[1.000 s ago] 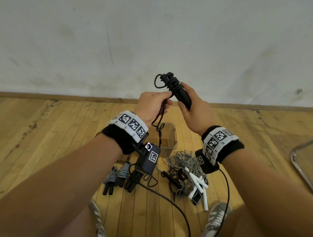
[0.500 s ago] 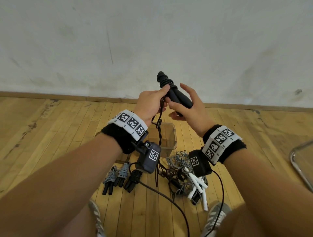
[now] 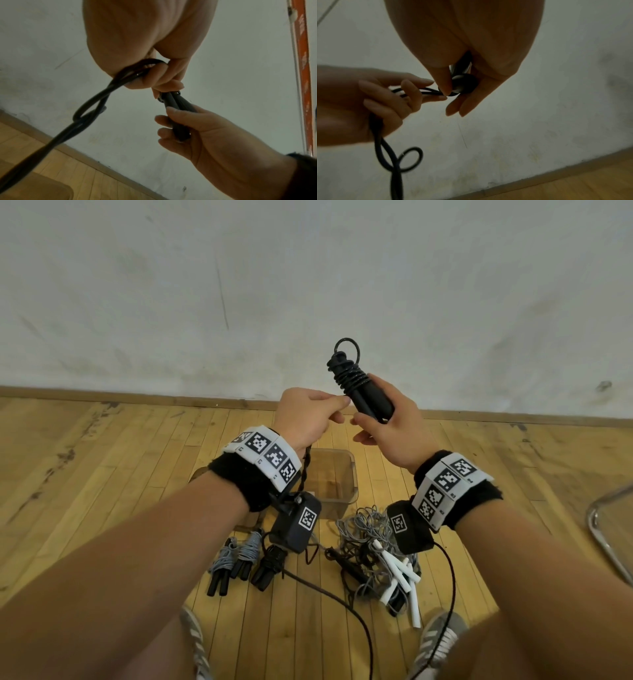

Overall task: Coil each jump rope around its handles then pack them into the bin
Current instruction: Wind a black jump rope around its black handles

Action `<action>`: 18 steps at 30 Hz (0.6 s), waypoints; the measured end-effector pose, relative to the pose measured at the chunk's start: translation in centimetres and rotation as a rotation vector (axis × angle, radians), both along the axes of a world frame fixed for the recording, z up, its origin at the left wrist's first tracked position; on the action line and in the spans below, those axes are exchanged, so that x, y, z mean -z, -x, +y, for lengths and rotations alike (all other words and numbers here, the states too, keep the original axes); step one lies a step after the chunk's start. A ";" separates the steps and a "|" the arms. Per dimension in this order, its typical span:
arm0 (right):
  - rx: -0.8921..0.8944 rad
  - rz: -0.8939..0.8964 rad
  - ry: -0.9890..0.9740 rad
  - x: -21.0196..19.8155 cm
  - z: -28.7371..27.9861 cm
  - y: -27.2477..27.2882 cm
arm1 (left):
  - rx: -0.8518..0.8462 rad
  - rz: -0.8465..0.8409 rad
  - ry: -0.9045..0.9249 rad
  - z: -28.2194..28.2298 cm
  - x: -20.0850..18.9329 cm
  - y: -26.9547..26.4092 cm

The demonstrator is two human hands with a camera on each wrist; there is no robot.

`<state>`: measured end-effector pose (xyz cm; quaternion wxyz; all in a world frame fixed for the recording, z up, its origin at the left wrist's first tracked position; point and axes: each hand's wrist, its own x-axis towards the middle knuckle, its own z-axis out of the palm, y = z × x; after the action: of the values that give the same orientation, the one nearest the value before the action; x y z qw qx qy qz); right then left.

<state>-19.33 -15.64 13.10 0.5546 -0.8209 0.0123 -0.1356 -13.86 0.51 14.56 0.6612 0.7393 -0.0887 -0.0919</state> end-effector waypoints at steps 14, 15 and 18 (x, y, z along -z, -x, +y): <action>-0.079 -0.101 0.316 -0.1 1.4 0.8 | -0.064 0.042 0.023 -0.1 -0.2 0.1; -0.087 -0.106 0.299 -0.1 1.4 0.8 | -0.068 0.040 0.018 -0.1 -0.2 0.1; -0.060 -0.089 0.139 -0.5 1.5 1.0 | -0.040 0.070 0.081 -0.1 -0.4 0.1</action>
<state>-20.33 -14.13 13.62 0.5003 -0.8504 -0.0463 -0.1560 -13.95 0.37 15.01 0.6949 0.7099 -0.0543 -0.1008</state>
